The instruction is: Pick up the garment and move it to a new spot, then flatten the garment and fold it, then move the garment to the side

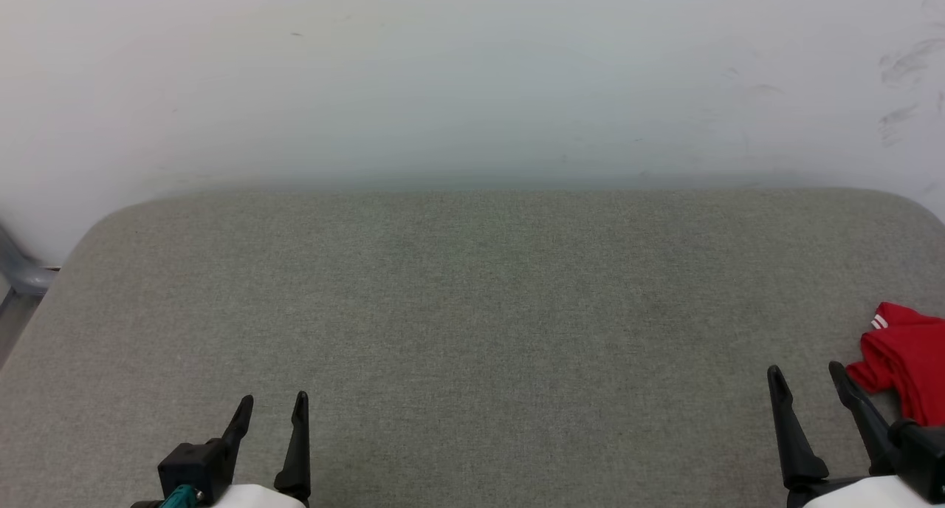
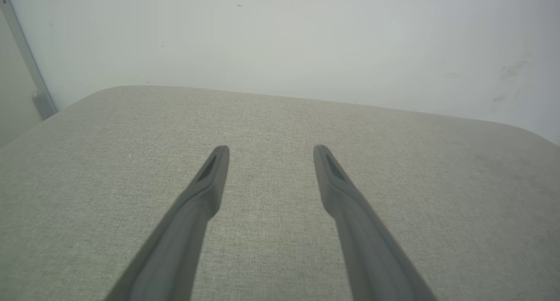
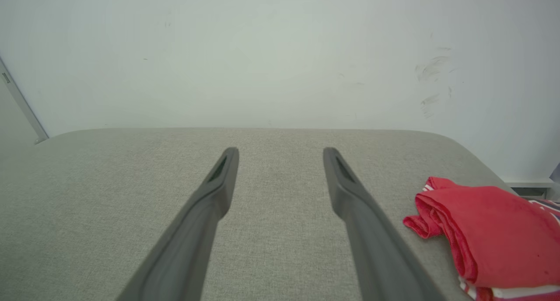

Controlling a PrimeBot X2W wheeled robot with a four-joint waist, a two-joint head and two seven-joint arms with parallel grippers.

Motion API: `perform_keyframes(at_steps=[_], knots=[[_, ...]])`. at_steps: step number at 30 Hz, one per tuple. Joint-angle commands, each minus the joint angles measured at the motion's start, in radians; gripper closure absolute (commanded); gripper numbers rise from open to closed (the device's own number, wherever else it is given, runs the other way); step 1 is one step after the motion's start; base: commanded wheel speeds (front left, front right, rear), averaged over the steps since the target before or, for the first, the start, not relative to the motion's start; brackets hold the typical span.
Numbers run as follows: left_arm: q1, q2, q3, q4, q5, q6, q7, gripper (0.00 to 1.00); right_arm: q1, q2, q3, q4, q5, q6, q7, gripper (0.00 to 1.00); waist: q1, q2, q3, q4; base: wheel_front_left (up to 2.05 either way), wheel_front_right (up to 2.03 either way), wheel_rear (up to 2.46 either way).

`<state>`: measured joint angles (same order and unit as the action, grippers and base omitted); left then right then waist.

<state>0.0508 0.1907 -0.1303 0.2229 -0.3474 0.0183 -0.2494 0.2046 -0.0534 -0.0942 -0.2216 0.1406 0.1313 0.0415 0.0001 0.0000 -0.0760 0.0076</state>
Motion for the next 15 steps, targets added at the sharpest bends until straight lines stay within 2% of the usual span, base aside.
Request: perform_keyframes(at_steps=[1,3,4,7,15], knots=[[-0.011,0.006,-0.004,-0.002,-0.002,0.004,0.000,0.00,0.001,0.005,0.000,0.000,0.005,-0.001,-0.003,0.00,-0.0001,0.0000,0.000,0.000,0.00,0.00,0.00],[-0.012,0.006,-0.006,-0.001,-0.005,0.003,0.002,0.00,0.002,0.005,-0.001,-0.001,0.009,-0.001,-0.003,0.00,-0.0001,0.0000,0.000,0.000,0.00,0.00,0.00],[0.000,0.000,-0.005,0.000,-0.003,0.000,0.002,1.00,0.000,0.000,-0.001,0.000,0.007,0.000,-0.001,1.00,0.0000,0.0000,0.001,0.000,0.00,0.00,0.00],[0.008,-0.011,-0.003,0.020,-0.011,-0.002,0.007,1.00,0.002,0.000,0.002,0.025,0.015,0.000,-0.002,1.00,0.0000,0.0000,0.001,0.000,0.00,0.00,0.00],[-0.014,-0.025,0.028,0.024,-0.150,-0.018,0.050,1.00,-0.033,-0.004,0.005,0.071,0.183,0.000,0.002,1.00,0.0000,0.0000,0.006,0.000,0.00,0.00,0.00]])
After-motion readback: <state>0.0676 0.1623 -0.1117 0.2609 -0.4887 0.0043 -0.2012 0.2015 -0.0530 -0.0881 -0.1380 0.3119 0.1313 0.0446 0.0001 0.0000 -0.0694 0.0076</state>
